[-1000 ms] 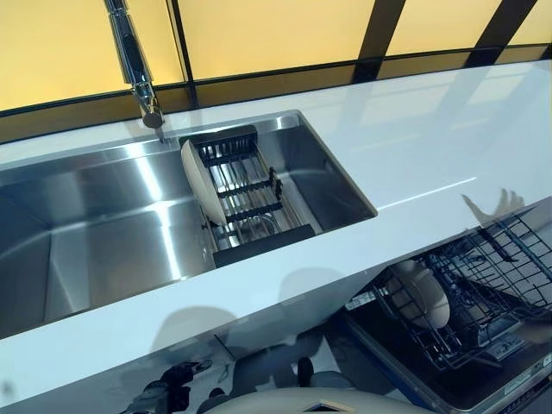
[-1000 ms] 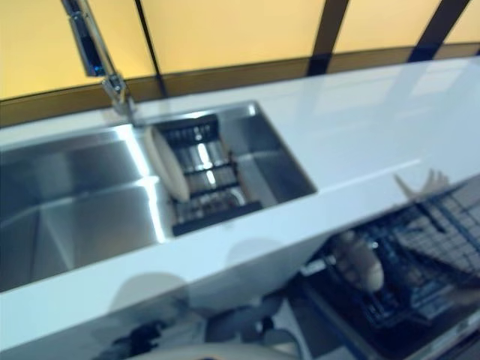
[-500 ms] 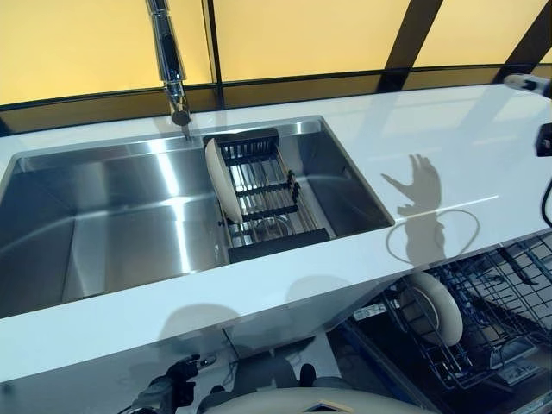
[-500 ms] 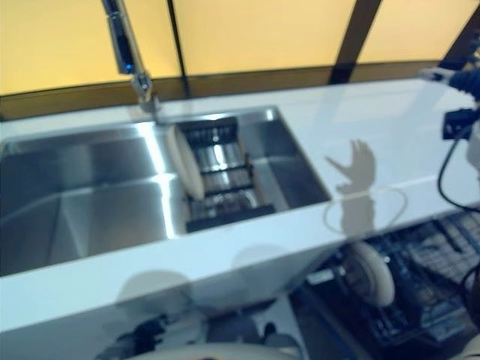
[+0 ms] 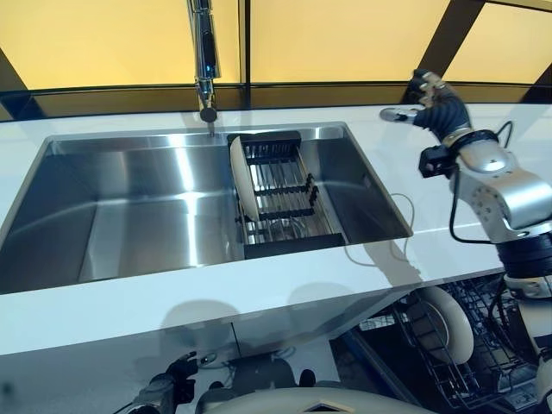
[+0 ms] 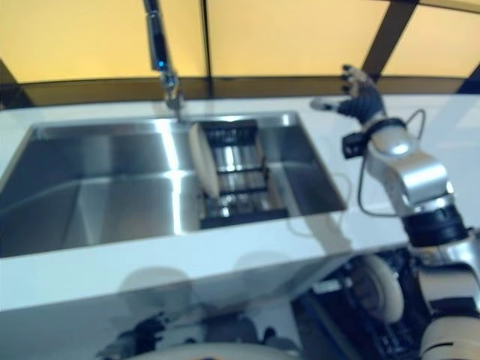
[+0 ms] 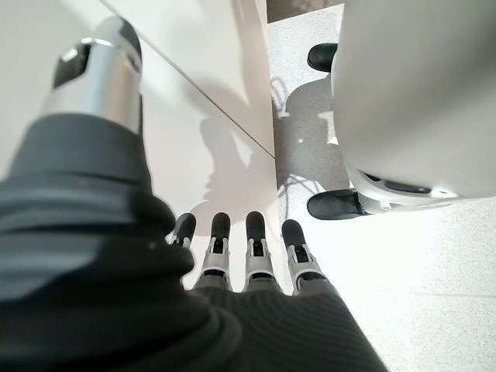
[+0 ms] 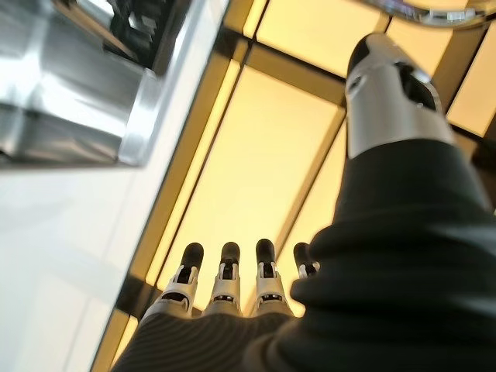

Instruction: Take plates into dishwasher

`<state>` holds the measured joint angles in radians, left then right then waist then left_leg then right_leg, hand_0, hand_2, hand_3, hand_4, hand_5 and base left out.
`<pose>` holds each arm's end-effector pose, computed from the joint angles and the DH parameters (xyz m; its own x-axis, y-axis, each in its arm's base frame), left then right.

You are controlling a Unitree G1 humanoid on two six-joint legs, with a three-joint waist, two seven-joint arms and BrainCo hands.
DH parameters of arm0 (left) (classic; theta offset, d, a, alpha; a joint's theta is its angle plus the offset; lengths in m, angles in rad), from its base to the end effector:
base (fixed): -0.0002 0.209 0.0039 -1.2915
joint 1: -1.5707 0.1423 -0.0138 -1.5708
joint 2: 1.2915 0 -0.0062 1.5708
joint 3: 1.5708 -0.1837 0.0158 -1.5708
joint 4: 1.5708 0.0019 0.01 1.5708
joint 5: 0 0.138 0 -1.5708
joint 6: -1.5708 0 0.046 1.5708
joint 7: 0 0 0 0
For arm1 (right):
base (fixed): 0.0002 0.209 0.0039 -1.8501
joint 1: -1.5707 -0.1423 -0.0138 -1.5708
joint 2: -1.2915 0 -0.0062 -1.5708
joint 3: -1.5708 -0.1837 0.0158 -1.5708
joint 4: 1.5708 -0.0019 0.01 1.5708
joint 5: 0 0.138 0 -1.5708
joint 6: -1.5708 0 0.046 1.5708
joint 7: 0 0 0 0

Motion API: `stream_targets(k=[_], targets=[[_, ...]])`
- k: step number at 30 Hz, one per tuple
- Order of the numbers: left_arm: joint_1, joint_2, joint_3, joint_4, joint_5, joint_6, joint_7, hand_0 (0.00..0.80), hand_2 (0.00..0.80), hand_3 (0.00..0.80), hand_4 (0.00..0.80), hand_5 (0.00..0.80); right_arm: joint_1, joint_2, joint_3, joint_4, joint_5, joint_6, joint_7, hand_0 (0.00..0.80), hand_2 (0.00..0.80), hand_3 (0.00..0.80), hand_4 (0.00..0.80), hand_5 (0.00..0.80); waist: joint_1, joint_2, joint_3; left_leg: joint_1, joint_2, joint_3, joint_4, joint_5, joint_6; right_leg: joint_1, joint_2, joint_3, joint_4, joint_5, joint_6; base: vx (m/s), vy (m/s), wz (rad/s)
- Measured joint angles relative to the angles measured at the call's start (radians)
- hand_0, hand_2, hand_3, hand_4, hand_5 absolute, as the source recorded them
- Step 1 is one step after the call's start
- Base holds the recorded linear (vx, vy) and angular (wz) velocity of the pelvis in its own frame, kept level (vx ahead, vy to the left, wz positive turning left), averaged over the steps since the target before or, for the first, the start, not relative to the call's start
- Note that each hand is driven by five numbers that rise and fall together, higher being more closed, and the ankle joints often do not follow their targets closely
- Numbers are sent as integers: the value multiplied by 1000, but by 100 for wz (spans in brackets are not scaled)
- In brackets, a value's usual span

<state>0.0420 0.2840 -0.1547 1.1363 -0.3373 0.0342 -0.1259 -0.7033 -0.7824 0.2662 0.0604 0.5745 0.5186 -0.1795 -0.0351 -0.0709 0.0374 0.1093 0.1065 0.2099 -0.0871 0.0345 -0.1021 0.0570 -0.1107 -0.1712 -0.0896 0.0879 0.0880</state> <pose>0.0704 0.2360 -0.1107 0.3629 0.0692 -0.9293 -0.1119 0.9933 0.0303 0.2954 -0.2117 0.2051 0.9998 0.0180 -0.0042 -0.0184 0.9422 -0.3345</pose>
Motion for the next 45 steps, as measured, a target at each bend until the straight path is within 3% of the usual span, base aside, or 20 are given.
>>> stream_targets(k=[22, 33, 45], targets=[[-15, -2, -3, -17, 9, 15, 0, 0, 0, 0, 0, 0, -23, 115, 163, -6, 30, 56, 5, 0, 0, 0, 0, 0, 29, 11, 29, -1, 0, -24, 1, 2, 0, 13, -1, -25, 0, -7, 1, 4, 3, 2], [-26, -1, -21, -26, 10, 27, -1, 0, 0, 0, 0, 0, -43, 148, 219, 32, 24, 69, 98, 0, 0, 0, 0, 0, 52, 10, 33, 1, 0, -38, 1, 3, -1, 24, -2, -39, 0, -11, 0, -1, 3, 3], [-29, 0, -21, -54, 10, 49, 0, 0, 0, 0, 0, 0, -48, 223, 257, 101, -96, 69, 177, 0, 0, 0, 0, 0, 83, 10, 33, -2, -1, -79, 2, 7, -3, 46, -5, -81, 0, -22, 1, -9, 1, 10]])
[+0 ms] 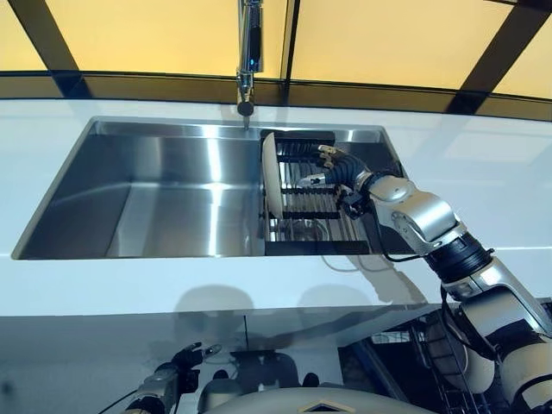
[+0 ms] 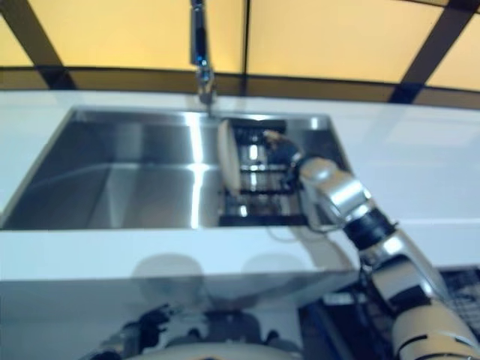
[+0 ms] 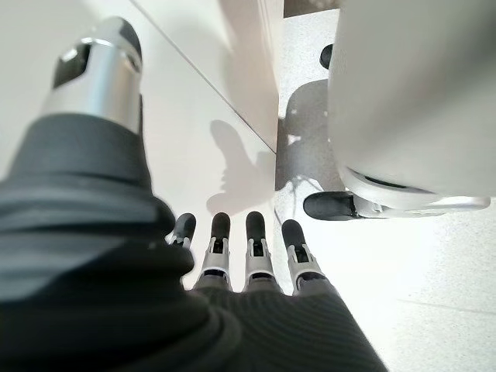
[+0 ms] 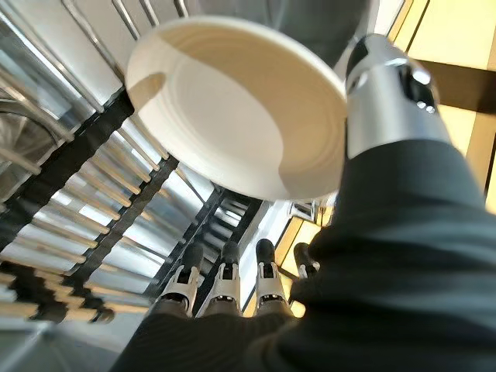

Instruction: Take plates into dishwasher

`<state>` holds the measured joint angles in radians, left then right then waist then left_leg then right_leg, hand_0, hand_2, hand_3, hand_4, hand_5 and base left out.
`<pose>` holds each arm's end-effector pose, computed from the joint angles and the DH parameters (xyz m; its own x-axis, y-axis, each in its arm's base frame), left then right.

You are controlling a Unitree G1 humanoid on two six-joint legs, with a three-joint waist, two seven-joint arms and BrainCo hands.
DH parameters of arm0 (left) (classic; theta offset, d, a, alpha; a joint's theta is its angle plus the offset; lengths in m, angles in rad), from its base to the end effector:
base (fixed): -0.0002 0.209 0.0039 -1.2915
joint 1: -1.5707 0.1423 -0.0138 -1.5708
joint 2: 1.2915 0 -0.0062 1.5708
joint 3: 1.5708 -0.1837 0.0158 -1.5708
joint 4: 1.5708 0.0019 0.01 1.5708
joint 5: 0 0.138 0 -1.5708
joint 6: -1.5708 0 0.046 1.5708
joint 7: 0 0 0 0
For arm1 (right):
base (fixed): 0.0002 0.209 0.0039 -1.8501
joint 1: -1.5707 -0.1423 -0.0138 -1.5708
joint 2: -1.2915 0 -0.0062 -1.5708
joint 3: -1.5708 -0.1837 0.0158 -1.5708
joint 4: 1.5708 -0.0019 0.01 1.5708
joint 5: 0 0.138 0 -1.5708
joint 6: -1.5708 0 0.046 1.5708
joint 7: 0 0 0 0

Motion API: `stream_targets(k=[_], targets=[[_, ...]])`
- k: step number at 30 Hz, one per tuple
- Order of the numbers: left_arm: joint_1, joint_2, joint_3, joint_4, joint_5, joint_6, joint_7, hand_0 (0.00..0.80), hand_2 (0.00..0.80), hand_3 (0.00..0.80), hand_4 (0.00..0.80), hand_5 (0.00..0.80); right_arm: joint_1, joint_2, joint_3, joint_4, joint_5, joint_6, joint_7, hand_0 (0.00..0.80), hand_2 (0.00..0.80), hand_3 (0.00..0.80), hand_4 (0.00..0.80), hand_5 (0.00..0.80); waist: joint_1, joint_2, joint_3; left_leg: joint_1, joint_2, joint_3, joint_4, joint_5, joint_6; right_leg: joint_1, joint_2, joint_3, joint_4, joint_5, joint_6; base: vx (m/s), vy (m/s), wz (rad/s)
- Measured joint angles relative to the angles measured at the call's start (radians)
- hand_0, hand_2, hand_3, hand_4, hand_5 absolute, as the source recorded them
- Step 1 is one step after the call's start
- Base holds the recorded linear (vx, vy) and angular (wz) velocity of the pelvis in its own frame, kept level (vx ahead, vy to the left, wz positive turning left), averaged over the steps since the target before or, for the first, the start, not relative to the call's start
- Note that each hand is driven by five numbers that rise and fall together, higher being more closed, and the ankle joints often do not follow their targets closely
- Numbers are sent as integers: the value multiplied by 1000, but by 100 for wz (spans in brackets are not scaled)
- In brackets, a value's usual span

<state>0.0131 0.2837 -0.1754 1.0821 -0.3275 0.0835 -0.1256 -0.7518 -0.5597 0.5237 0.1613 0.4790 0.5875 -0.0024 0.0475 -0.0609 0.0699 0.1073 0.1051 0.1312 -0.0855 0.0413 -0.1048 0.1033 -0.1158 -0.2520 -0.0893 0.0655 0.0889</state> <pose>0.0879 0.2310 -0.1069 0.3868 0.0413 -0.9212 -0.0682 0.9975 0.0160 0.3046 -0.1404 0.1506 0.8957 0.3249 -0.3036 -0.4217 0.8374 -0.3477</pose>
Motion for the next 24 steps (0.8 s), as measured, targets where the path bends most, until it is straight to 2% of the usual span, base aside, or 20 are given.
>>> stream_targets(k=[10, 12, 13, 15, 16, 18, 19, 21, 24], targets=[[1, 17, 1, -1, 42, 11, 38, 0, 0, 0, 0, 0, -3, 3, -1, 52, -36, 5, 0, 0, 0, 0, 0, 0, 29, 1, 0, -35, 10, -52, 2, 13, -7, 7, 9, -53, 1, -13, -6, -32, -94, 16], [2, 17, -1, -3, 87, 7, 41, 0, 0, 0, 0, 0, -6, 1, -1, 64, -36, 7, 0, 0, 0, 0, 0, 0, 47, 5, 3, -46, 14, -63, 7, 17, -13, 7, 16, -63, 2, -16, -11, -127, -14, 20], [-1, 17, -9, -6, 130, 4, 33, 0, 0, 0, 0, 0, -7, -7, -1, 66, -36, 9, 0, 0, 0, 0, 0, 0, 51, 8, 6, -63, 16, -55, 18, 22, -16, 8, 17, -82, 5, -19, -14, -224, 47, 47], [-20, 21, -45, -6, 184, -3, 10, 0, 0, 0, 0, 0, -12, -33, -1, 69, -36, 16, 0, 0, 0, 0, 0, 0, 41, 10, 8, -100, 18, -21, 51, 27, -9, 5, 6, -121, 6, -26, -18, -176, 151, 62], [-30, 19, -86, -20, 199, -10, -2, 0, 0, 0, 0, 0, -43, -44, -1, 113, -39, 16, 5, 0, 0, 0, 0, 0, 40, 21, 23, -119, 15, -20, 78, 27, -4, 3, 2, -132, 15, -33, -20, -76, 231, 38], [-29, 12, -89, -29, 195, -6, -5, 0, 0, 0, 0, 0, -57, -43, -2, 128, -52, 10, 12, 0, 0, 0, 0, 0, 26, 21, 29, -118, 6, -17, 98, -5, 39, -12, -25, -139, 34, -36, -20, -55, 146, 21], [-39, 12, -91, -36, 194, -2, -5, 0, 0, 0, 0, 0, -59, -43, -3, 119, -59, 6, 17, 0, 0, 0, 0, 0, -11, 31, 38, -108, -7, 10, 98, -21, 27, -17, -42, -141, 85, -55, 4, -42, 17, 18], [-70, 36, -102, -46, 193, 1, -3, 0, 0, 0, 0, 0, -58, -43, -3, 118, -66, 8, 14, 0, 0, 0, 0, 0, -37, 15, 56, -87, -28, 3, 74, -3, 35, -22, -64, -136, 110, -64, 14, -27, -28, 14], [-110, 62, -102, -49, 191, 14, 1, 0, 0, 0, 0, 0, -58, -44, -4, 118, -67, 9, 11, 0, 0, 0, 0, 0, -37, -3, 63, -84, -34, 4, 59, 3, 38, -25, -70, -134, 102, -58, 23, -5, -8, 1]])
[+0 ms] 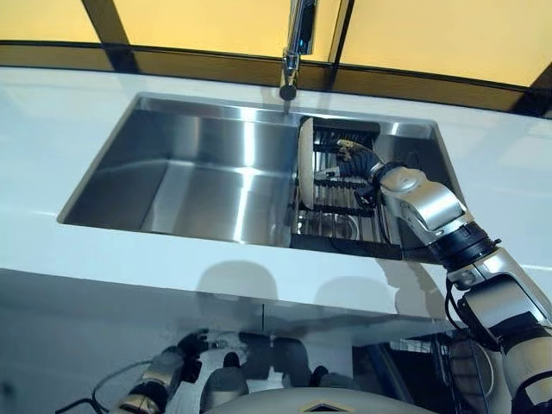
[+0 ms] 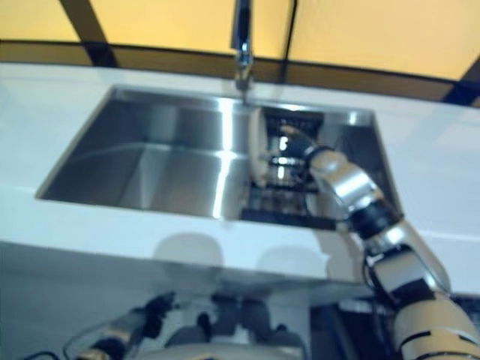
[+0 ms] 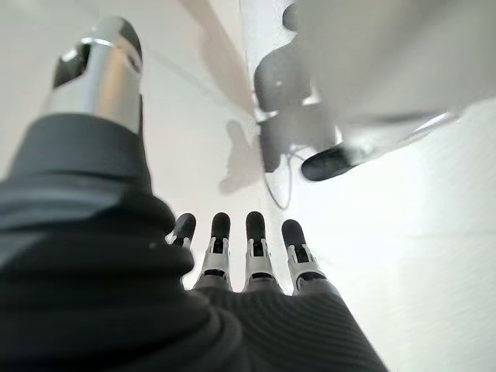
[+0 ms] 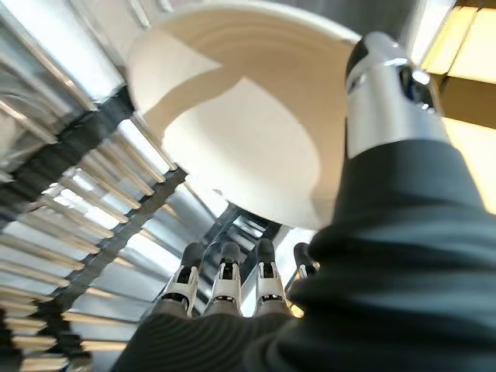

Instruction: Take plates into dishwasher

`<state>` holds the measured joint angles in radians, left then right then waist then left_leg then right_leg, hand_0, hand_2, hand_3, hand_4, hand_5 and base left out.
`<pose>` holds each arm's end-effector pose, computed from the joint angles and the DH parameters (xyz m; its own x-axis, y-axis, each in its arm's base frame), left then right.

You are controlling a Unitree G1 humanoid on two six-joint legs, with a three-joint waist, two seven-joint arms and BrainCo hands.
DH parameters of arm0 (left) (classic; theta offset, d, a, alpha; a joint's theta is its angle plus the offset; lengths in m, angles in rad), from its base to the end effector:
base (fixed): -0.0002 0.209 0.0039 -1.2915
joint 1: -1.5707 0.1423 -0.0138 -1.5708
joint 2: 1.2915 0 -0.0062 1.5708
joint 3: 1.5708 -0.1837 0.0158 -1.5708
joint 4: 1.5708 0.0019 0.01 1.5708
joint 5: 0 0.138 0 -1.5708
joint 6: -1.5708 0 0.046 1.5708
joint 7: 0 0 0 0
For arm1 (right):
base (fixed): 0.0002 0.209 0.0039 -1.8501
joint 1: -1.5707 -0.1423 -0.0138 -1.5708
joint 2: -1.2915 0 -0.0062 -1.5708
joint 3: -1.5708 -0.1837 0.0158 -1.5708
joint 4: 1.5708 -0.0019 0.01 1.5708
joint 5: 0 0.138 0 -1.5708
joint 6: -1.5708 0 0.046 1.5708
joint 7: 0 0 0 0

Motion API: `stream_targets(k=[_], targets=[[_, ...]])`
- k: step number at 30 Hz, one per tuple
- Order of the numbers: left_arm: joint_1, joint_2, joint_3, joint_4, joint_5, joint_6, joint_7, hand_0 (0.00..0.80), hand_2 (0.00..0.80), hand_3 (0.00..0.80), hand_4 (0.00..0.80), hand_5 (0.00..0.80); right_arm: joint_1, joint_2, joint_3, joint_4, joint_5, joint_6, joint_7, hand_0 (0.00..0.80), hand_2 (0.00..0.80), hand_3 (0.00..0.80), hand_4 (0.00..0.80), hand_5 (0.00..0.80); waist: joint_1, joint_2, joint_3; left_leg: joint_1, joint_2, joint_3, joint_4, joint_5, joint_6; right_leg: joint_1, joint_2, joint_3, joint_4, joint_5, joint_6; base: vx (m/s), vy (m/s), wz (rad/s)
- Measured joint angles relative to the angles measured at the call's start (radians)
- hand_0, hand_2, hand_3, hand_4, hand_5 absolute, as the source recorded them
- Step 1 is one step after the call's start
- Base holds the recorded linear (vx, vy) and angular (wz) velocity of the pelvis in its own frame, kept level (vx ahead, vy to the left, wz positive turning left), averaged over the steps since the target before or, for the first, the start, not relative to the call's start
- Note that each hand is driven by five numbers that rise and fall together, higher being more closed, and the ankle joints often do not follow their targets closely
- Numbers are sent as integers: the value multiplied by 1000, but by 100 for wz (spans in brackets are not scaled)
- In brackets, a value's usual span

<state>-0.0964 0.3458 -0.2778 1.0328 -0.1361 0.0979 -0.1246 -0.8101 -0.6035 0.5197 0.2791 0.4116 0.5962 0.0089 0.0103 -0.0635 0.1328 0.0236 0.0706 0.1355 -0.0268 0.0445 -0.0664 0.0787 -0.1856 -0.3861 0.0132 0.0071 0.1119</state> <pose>0.1326 0.2377 -0.0895 0.4689 0.0535 -0.8816 0.2195 0.9598 0.1749 0.3183 -0.1632 0.1576 0.9274 0.1892 -0.3226 -0.3242 0.8368 -0.4413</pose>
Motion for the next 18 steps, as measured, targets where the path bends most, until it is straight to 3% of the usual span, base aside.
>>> stream_targets(k=[18], targets=[[14, -20, -2, 16, -6, -21, 9, 0, 0, 0, 0, 0, -1, 0, -6, -28, -7, 19, 11, 0, 0, 0, 0, 0, 3, -3, -1, 55, 14, 16, -51, 13, -8, 48, 27, 12, -45, 0, -2, 0, -1, -1]])
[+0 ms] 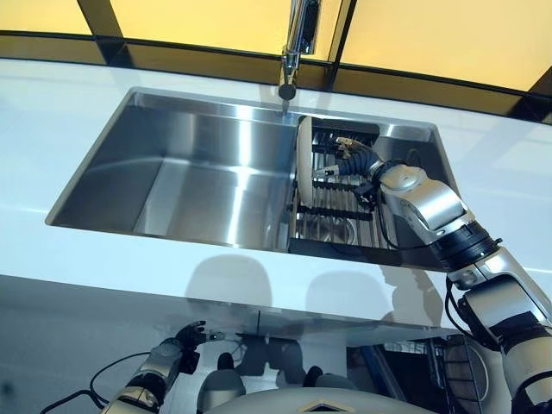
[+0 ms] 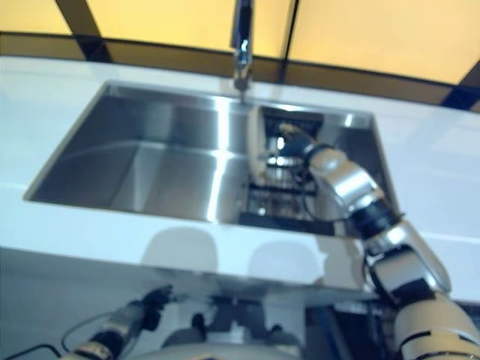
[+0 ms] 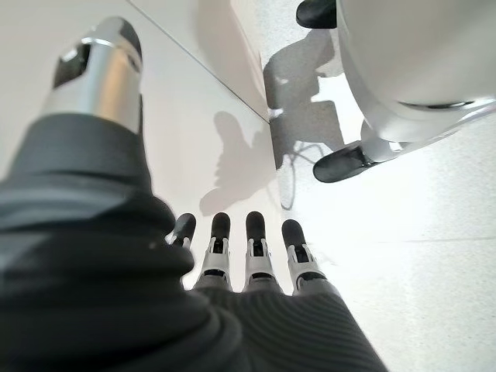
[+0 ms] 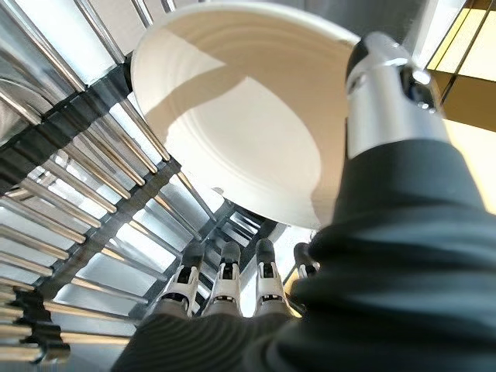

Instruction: Take plates into dishwasher

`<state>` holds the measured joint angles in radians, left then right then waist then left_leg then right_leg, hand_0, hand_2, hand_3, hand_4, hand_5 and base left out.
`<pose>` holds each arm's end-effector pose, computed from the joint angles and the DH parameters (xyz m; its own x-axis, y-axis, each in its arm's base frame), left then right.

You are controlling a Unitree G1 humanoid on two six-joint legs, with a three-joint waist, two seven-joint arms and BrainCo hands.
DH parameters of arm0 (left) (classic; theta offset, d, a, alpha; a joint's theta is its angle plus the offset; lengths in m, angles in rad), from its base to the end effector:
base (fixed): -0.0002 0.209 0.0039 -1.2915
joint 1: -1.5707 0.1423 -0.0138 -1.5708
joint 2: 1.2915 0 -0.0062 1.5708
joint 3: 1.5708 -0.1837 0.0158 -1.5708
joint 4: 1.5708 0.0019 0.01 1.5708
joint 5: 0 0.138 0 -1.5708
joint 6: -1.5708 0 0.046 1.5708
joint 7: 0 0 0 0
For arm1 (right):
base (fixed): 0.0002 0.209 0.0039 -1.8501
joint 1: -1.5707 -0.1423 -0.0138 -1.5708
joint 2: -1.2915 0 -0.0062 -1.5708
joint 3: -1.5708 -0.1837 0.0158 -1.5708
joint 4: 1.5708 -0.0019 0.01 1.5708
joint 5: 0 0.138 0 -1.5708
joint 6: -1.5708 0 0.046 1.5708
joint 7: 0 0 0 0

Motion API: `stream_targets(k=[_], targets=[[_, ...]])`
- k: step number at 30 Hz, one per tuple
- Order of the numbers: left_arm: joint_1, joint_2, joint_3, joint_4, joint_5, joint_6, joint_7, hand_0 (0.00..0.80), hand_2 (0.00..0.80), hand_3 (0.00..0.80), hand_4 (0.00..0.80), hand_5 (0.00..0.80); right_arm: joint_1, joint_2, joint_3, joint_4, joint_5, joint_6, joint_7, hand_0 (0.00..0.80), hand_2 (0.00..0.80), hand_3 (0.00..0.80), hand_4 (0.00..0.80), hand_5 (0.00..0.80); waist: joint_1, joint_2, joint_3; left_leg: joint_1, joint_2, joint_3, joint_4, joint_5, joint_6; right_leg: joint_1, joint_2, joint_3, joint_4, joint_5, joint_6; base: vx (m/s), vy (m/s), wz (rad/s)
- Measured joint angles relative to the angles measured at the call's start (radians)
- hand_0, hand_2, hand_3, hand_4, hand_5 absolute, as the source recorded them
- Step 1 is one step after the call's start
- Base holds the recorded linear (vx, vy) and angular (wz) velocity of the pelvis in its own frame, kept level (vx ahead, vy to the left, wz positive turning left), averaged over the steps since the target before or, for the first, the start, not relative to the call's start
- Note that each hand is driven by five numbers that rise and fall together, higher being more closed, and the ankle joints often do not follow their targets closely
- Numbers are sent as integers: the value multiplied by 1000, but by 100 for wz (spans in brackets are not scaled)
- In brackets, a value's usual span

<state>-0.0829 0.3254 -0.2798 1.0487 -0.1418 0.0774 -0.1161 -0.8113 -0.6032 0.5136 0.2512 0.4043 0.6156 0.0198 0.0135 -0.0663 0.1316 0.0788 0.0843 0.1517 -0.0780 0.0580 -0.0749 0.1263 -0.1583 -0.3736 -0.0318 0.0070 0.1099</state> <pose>0.1262 0.2320 -0.0940 0.4633 0.0441 -0.8851 0.2125 0.9641 0.1592 0.3170 -0.1608 0.1614 0.9251 0.2043 -0.3200 -0.3370 0.8301 -0.4442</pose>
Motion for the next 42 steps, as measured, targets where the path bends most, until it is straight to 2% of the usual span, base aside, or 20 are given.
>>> stream_targets(k=[24, 28, 32, 35, 42], targets=[[20, 0, 0, -1, 0, -2, 6, 0, 0, 0, 0, 0, 0, 8, 5, 13, -28, 10, 70, 0, 0, 0, 0, 0, 1, -12, -22, 2, 0, 5, -1, 1, -1, 0, 0, 5, -3, 2, 0, -1, 1, 0], [20, -3, -1, -2, 0, -2, 7, 0, 0, 0, 0, 0, 14, 8, -3, 12, 10, 8, -12, 0, 0, 0, 0, 0, -1, -9, -30, 5, 0, 8, -2, 1, -1, 0, 0, 8, -2, 2, 0, -2, 6, -1], [25, -9, -5, -2, -3, -2, 19, 0, 0, 0, 0, 0, 114, 39, -72, -52, 90, -1, -186, 0, 0, 0, 0, 0, -5, -4, -37, 14, 0, 23, -6, -1, -3, -4, 0, 24, 0, 3, 1, -5, 39, -11], [34, -18, -5, -3, -13, -4, 31, 0, 0, 0, 0, 0, 191, 63, -82, -107, 162, -5, -288, 0, 0, 0, 0, 0, -28, 3, -42, 15, 0, 39, -6, -1, -3, -13, 0, 41, -1, 7, 0, -15, 44, -15], [66, -37, -4, -1, -37, -24, 45, 0, 0, 0, 0, 0, 357, 73, -113, -195, 168, -28, -324, 0, 0, 0, 0, 0, -67, 21, -52, 13, 6, 67, -7, -2, -3, -27, 7, 71, -17, 24, -4, -19, 33, -13]])
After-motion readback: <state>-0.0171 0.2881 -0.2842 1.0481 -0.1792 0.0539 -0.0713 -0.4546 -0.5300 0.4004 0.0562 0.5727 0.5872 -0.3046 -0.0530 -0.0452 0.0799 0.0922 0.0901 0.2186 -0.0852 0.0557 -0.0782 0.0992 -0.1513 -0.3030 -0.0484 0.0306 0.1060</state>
